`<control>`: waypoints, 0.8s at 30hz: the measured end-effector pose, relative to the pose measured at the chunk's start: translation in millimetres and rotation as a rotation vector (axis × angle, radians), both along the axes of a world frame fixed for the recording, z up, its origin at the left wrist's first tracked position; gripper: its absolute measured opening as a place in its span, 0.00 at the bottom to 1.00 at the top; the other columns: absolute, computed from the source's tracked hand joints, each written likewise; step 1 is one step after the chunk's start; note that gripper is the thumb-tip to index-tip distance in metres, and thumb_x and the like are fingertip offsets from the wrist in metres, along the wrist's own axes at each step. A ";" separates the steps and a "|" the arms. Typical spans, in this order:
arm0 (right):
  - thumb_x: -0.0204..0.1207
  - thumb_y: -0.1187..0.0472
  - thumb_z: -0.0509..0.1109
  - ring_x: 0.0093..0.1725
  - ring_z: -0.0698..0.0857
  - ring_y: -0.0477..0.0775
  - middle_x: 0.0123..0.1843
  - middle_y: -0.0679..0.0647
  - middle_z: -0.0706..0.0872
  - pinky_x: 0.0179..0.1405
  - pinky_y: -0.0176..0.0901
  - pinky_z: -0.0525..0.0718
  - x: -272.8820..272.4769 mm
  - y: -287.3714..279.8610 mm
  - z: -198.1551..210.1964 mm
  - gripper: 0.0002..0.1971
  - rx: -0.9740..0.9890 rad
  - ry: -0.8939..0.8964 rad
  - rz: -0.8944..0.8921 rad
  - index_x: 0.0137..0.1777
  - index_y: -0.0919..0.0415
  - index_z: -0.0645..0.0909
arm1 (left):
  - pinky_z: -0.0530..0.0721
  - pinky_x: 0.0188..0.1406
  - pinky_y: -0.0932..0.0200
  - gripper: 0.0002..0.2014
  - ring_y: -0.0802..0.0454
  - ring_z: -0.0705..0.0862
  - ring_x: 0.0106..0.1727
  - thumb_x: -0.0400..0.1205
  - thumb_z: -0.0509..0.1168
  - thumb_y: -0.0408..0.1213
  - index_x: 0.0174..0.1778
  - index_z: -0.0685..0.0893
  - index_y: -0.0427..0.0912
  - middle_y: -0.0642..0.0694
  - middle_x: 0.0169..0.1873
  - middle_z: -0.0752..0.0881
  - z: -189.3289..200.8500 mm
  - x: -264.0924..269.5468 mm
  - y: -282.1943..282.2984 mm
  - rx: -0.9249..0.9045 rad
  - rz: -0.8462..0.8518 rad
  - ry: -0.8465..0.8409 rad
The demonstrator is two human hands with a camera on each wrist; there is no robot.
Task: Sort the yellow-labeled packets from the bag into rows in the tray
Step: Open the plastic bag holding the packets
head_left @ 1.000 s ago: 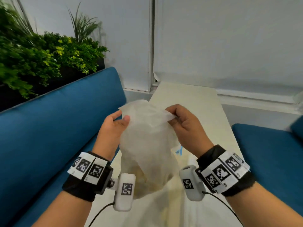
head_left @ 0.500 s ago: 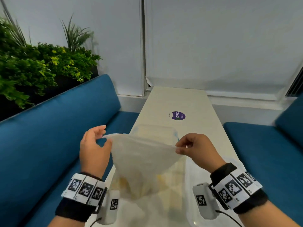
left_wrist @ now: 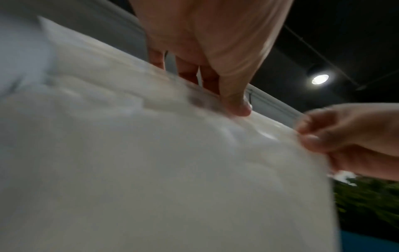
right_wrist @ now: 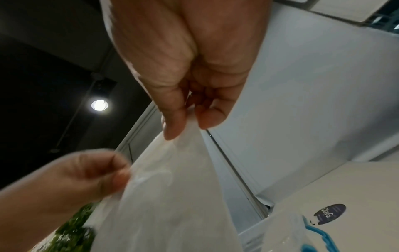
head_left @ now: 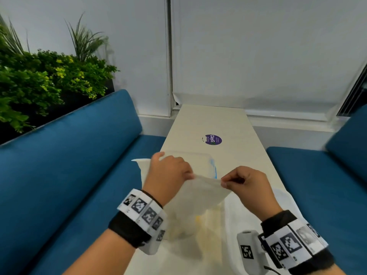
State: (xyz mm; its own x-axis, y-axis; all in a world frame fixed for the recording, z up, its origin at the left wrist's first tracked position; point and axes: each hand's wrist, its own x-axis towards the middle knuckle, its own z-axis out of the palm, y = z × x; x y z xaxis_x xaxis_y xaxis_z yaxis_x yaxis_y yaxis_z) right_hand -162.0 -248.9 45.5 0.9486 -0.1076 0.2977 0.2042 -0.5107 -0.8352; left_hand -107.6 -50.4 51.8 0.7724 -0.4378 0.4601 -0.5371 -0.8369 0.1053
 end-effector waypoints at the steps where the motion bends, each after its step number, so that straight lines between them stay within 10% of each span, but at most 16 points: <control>1: 0.67 0.75 0.76 0.32 0.83 0.31 0.33 0.47 0.87 0.34 0.19 0.78 -1.2 -1.6 0.6 0.16 0.018 -0.004 -0.003 0.29 0.53 0.83 | 0.56 0.69 0.54 0.11 0.58 0.84 0.47 0.80 0.62 0.51 0.39 0.88 0.56 0.59 0.40 0.88 0.8 2.8 12.4 -0.026 0.007 -0.023; 6: 0.68 0.76 0.75 0.33 0.83 0.32 0.34 0.49 0.87 0.33 0.19 0.78 1.4 -6.1 7.9 0.13 0.018 -0.032 0.001 0.31 0.56 0.84 | 0.74 0.61 0.43 0.09 0.57 0.78 0.31 0.75 0.68 0.50 0.32 0.88 0.54 0.58 0.33 0.88 1.8 7.8 65.2 -0.101 0.109 -0.022; 11: 0.68 0.71 0.76 0.33 0.80 0.36 0.33 0.47 0.85 0.33 0.22 0.76 8.0 2.1 16.6 0.14 -0.082 -0.034 0.077 0.31 0.51 0.83 | 0.70 0.60 0.61 0.17 0.56 0.84 0.50 0.78 0.62 0.58 0.52 0.87 0.53 0.59 0.49 0.88 12.5 -1.2 30.6 0.018 -0.056 0.103; 18: 0.68 0.69 0.78 0.41 0.80 0.30 0.32 0.38 0.78 0.41 0.17 0.73 13.0 18.5 0.4 0.04 -0.339 -0.229 0.141 0.38 0.60 0.89 | 0.79 0.30 0.57 0.11 0.57 0.83 0.24 0.69 0.68 0.51 0.26 0.86 0.49 0.55 0.25 0.86 0.3 1.6 20.0 -0.138 -0.172 -0.025; 24: 0.72 0.64 0.73 0.41 0.81 0.39 0.35 0.40 0.81 0.43 0.26 0.78 13.3 12.6 -0.7 0.03 -0.365 -0.274 0.109 0.39 0.55 0.85 | 0.70 0.38 0.76 0.13 0.62 0.81 0.32 0.74 0.67 0.53 0.34 0.89 0.48 0.56 0.32 0.88 5.3 5.9 40.0 -0.227 -0.149 0.055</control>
